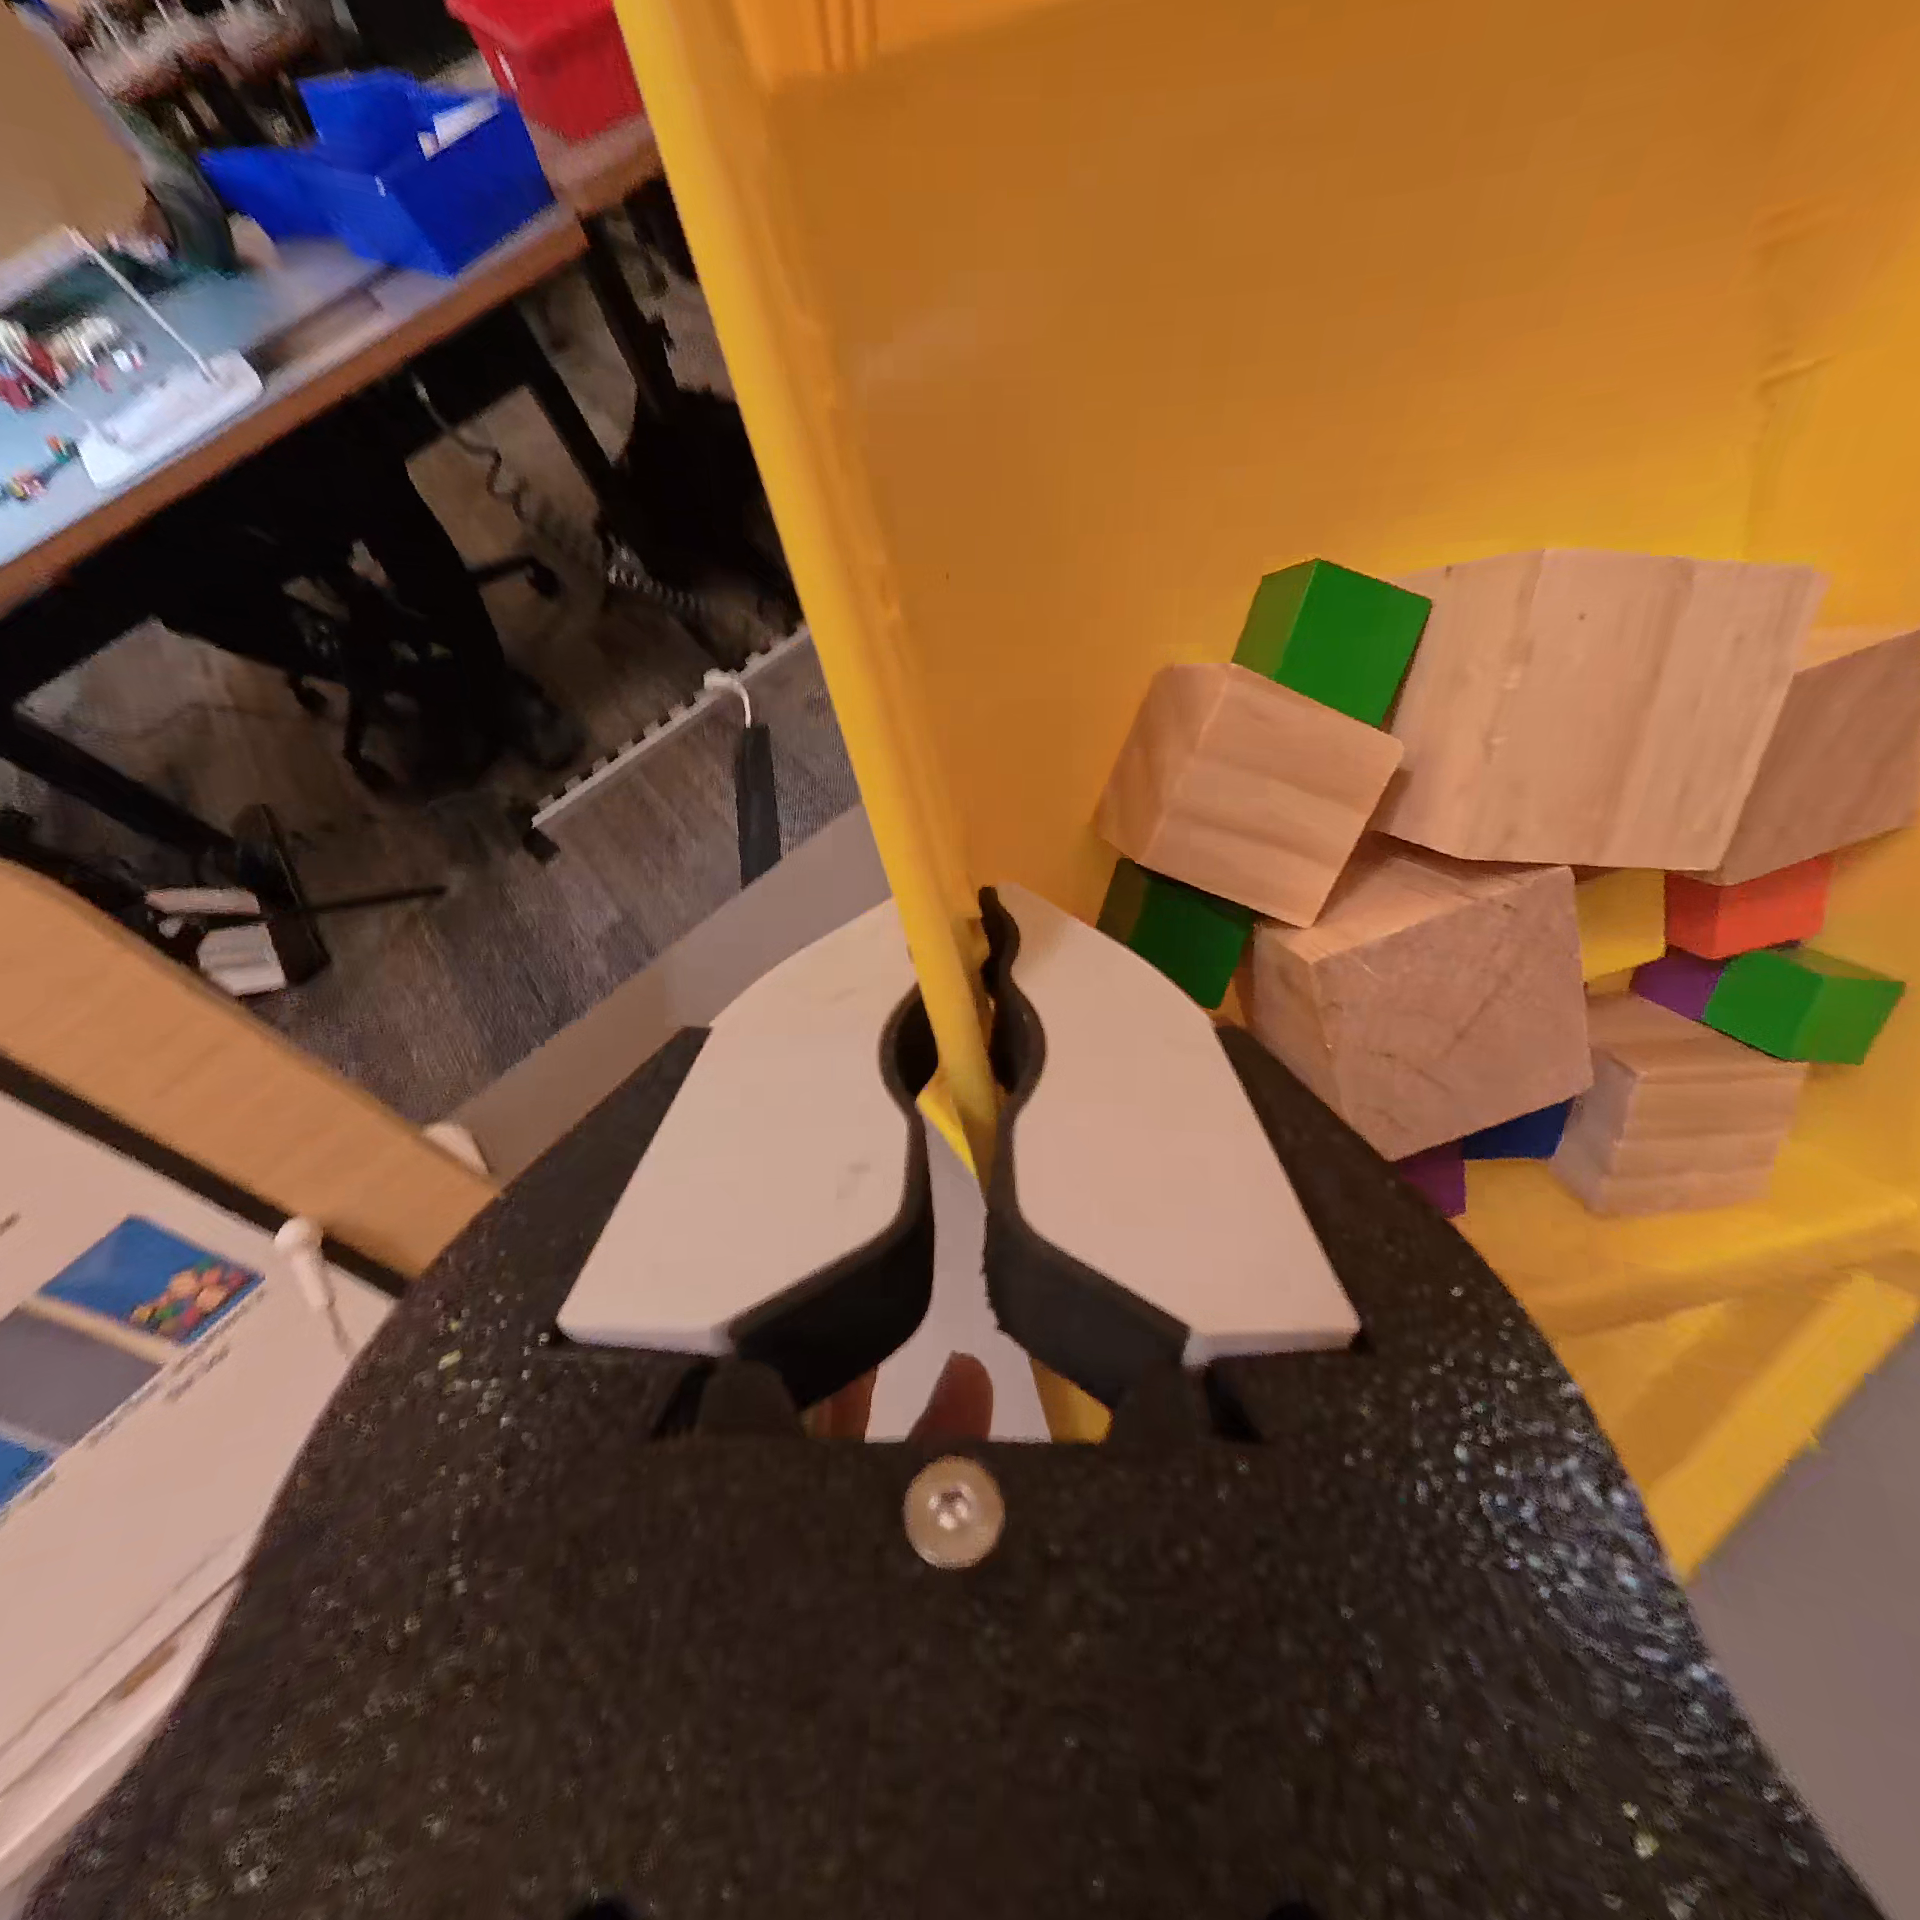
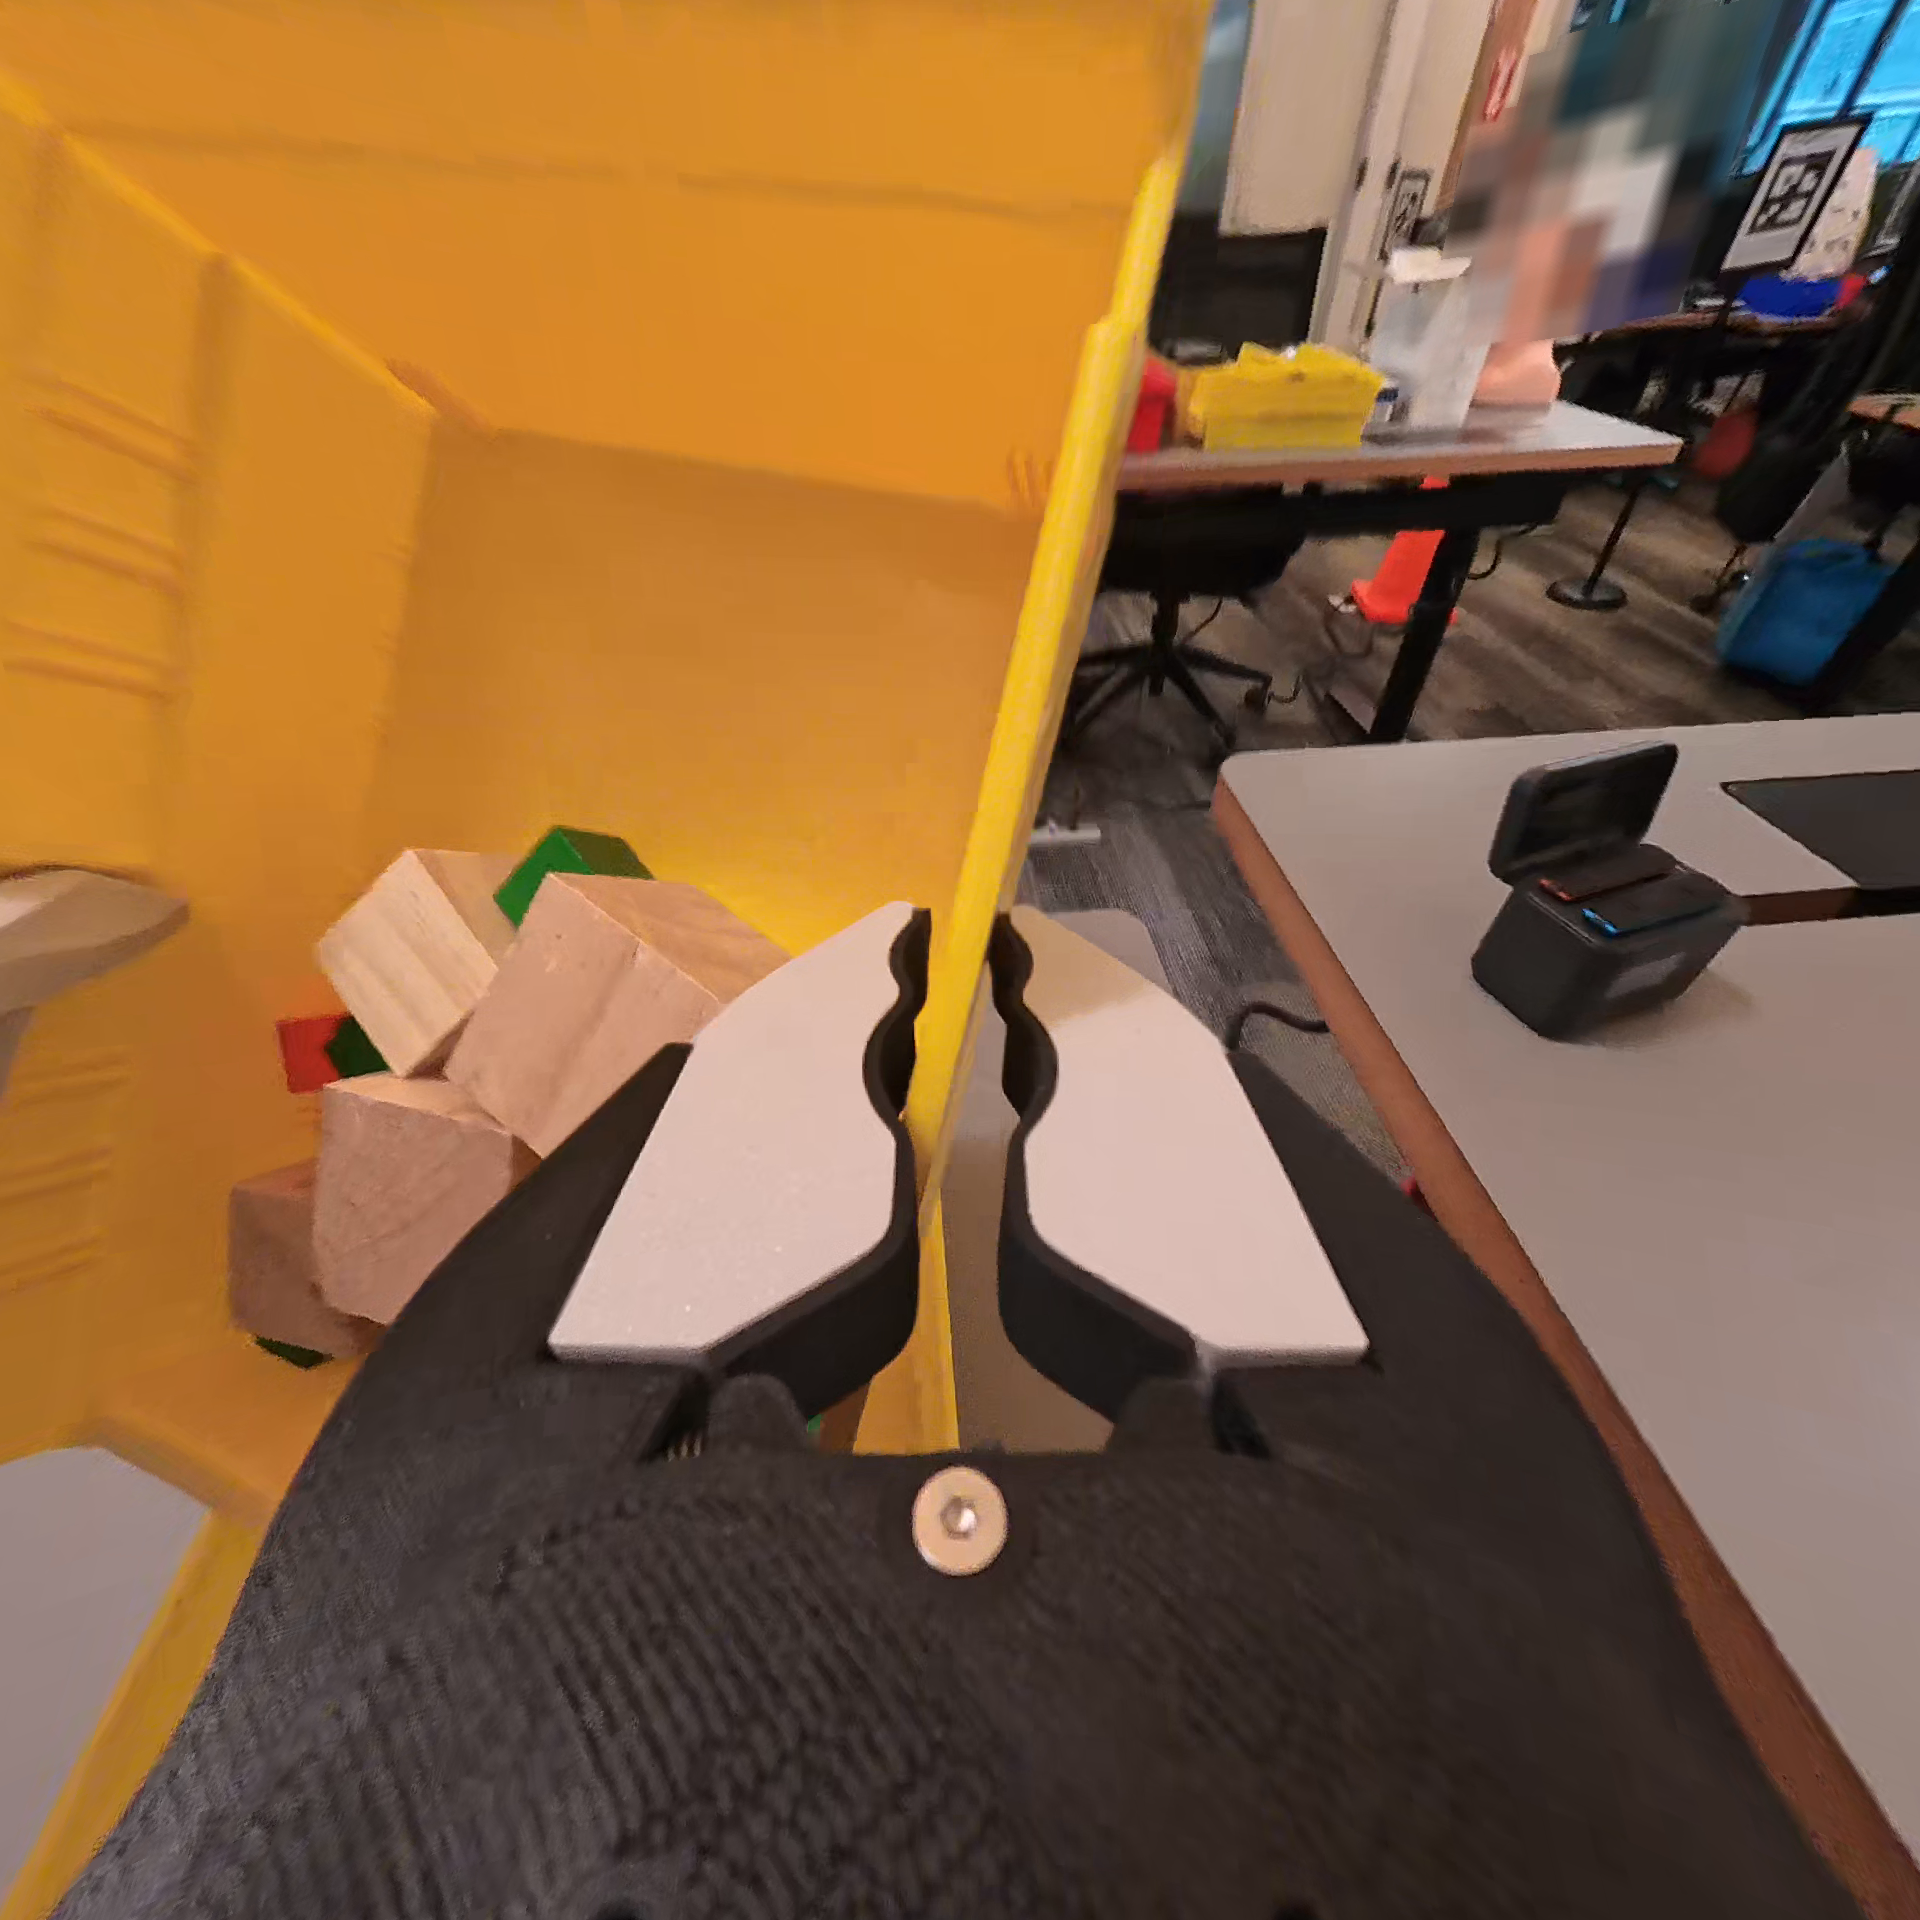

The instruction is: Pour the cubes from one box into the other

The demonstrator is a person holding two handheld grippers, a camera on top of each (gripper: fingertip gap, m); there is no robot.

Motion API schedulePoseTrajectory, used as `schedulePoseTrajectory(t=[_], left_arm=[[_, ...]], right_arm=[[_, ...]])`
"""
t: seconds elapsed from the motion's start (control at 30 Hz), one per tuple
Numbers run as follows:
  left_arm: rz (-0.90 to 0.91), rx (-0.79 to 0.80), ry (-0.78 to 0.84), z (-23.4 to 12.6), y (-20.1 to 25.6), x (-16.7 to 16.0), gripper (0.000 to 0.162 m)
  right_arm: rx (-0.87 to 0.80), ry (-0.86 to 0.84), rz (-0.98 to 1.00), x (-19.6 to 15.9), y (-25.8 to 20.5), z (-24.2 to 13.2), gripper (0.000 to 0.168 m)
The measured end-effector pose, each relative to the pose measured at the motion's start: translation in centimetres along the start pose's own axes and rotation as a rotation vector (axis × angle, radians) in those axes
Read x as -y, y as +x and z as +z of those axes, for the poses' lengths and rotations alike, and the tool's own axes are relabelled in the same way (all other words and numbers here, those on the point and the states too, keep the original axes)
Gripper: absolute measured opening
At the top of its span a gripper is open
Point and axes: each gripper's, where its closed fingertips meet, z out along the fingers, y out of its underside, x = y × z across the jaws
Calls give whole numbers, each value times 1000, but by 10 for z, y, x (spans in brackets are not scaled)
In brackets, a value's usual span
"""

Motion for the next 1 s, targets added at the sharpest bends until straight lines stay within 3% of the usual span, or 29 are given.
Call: schedulePoseTrajectory(t=[0.13,0.37,1.0], left_arm=[[-31,14,152,15,8,12,4],[-71,45,373,23,7,29,5],[-194,-75,659,28,13,43,7]], right_arm=[[-26,120,114,7,17,8,8],[-129,330,-59,27,24,7,5],[-159,616,-123,38,30,-3,5]])
